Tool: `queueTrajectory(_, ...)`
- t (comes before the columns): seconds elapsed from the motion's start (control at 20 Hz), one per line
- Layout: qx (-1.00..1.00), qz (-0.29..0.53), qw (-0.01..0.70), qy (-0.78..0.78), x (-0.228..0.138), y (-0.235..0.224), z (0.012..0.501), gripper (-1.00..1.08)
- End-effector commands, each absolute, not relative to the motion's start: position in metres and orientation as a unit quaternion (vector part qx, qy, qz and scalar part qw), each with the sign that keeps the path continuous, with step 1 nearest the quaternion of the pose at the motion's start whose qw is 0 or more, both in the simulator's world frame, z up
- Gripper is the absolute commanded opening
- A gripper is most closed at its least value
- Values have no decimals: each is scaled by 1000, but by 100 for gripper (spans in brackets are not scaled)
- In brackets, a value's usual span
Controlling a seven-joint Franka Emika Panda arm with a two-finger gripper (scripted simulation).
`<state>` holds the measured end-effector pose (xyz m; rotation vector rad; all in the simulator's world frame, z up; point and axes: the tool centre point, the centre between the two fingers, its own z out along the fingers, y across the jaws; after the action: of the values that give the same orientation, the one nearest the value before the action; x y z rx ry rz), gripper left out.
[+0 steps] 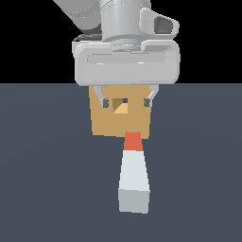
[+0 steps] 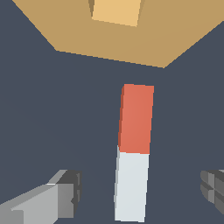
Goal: Insert the peg into the horizontal hole in a box.
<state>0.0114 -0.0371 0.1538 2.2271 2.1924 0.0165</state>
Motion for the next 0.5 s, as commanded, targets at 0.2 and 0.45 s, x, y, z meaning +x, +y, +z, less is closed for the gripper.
queueTrajectory(0.2,726,2,4,688,18,-75,109,100)
queueTrajectory(0.45,733,0,1,680,21,-96,84,100)
